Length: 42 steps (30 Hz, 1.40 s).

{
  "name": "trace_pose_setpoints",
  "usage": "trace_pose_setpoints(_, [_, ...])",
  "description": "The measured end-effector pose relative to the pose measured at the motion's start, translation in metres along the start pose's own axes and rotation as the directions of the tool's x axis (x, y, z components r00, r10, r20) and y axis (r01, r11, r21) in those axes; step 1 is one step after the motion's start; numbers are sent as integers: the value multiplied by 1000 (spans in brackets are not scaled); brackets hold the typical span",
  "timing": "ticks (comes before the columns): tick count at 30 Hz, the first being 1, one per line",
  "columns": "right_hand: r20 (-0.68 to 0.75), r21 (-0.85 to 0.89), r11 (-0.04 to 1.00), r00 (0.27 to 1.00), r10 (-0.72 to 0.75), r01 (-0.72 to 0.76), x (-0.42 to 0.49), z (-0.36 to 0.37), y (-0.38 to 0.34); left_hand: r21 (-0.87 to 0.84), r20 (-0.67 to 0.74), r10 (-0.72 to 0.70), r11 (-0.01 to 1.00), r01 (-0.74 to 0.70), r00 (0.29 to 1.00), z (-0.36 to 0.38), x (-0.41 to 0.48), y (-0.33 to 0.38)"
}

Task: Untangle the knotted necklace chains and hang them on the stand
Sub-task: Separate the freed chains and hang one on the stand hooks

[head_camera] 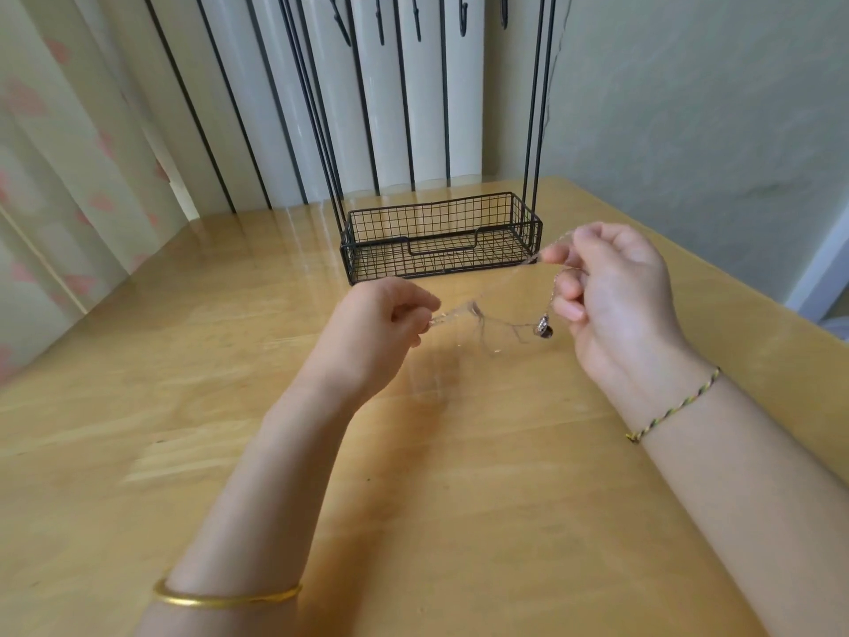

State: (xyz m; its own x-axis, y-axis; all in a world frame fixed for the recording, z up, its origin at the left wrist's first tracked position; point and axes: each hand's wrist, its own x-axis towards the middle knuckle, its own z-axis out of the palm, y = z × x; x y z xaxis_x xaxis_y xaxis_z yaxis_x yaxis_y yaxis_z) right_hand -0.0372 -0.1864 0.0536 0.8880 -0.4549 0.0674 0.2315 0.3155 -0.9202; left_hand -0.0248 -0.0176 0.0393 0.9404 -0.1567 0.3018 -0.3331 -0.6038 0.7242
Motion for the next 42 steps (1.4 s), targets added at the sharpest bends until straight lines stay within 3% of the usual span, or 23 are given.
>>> trace_pose_setpoints(4, [-68,41,997,996,62,-59,1,1,5,253,-34,81,965,-70,996,1,2,-2])
trace_pose_setpoints(7, [-84,63,994,992,93,-87,0,1,6,245,-124,59,969,-27,991,2,4,0])
trace_pose_setpoints(8, [-69,84,991,991,114,-109,1,2,6,147,-152,4,989,18,988,3,4,1])
trace_pose_setpoints(10, [5,153,970,982,191,-190,1,2,7,-210,-142,-171,968,139,975,2,4,7])
trace_pose_setpoints(12, [119,173,942,955,271,-289,1,3,10,-507,-60,-317,827,244,947,1,4,10])
trace_pose_setpoints(13, [177,119,943,941,289,-312,0,4,12,-571,-27,-350,775,273,937,1,4,11])
trace_pose_setpoints(16, [315,-230,954,913,259,-192,-7,4,18,-653,21,-377,696,298,926,1,3,13])
trace_pose_setpoints(19, [425,-452,891,871,247,-32,-14,4,18,-653,0,-344,711,261,939,2,2,12])
trace_pose_setpoints(26, [544,-540,836,799,255,100,-21,5,13,-551,-130,-262,821,150,956,4,4,9])
trace_pose_setpoints(34, [461,-474,822,884,-74,316,-13,5,16,-490,-109,-186,865,111,976,6,2,10])
trace_pose_setpoints(42, [223,-420,798,902,-370,432,6,-1,20,-360,132,-143,915,182,981,3,-5,9])
